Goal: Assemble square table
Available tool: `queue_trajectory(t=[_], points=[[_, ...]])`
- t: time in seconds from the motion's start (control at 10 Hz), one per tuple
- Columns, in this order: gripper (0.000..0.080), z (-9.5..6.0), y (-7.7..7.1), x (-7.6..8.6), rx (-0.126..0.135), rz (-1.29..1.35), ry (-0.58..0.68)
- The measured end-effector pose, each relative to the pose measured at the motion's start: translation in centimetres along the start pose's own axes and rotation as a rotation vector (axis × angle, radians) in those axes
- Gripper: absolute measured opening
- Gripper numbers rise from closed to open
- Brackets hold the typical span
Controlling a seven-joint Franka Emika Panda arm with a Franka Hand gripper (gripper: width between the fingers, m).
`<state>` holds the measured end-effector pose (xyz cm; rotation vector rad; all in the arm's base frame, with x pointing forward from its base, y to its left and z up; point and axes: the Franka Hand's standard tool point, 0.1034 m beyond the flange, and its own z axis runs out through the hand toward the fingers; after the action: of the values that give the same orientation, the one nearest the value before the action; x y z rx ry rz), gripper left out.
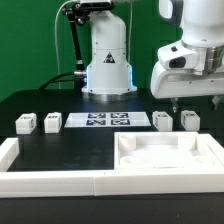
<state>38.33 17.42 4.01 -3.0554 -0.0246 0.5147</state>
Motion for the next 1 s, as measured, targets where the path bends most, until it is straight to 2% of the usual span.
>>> queue_trajectory(t=[0.1, 0.4, 0.5, 0.6, 1.0], points=[[0.0649, -0.2, 0.1, -0.5, -0.009, 0.01, -0.081], [0.0649, 0.2, 0.3, -0.5, -0.02, 0.018, -0.267], [0.0649, 0.8, 0.1, -0.2, -0.021, 0.017, -0.305], [0.0649, 0.9, 0.2, -0.7, -0.029, 0.019, -0.39], [0.0649, 2.5, -0.1, -0.9, -0.048, 0.02, -0.633]])
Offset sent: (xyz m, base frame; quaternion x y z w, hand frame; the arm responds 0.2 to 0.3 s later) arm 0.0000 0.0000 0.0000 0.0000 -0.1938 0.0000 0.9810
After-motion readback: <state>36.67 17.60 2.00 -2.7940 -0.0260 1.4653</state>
